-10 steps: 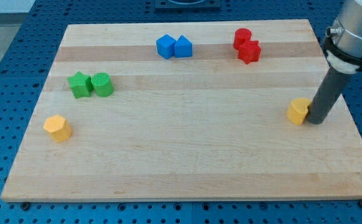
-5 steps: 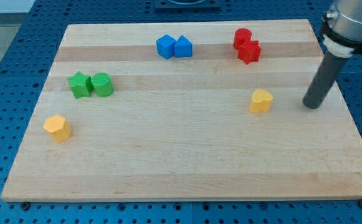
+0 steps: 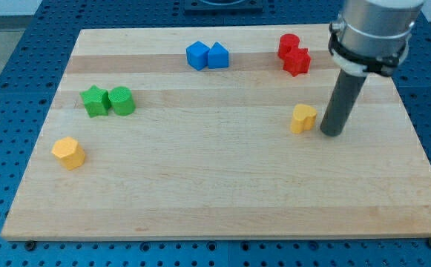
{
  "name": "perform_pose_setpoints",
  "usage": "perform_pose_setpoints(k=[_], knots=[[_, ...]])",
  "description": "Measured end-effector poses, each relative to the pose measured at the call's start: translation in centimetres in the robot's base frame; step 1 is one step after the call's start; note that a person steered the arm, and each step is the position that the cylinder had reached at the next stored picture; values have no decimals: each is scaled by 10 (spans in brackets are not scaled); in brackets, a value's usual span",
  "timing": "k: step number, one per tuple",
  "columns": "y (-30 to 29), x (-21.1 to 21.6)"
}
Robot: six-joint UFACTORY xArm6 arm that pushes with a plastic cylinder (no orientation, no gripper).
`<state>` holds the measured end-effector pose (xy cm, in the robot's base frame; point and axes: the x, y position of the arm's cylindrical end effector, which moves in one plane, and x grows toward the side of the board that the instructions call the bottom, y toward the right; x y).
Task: Move yellow heart on right side of yellow hexagon
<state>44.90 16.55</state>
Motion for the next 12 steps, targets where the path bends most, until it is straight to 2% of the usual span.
perform_pose_setpoints(k=[1, 3, 4, 5, 6, 7, 9, 10, 11, 12], knots=[[-47, -15], [-160, 17], [-150, 1], [-172, -5], [-242, 51], [-279, 80], [-212, 25], [-234, 17], [-297, 35], [-334, 41]])
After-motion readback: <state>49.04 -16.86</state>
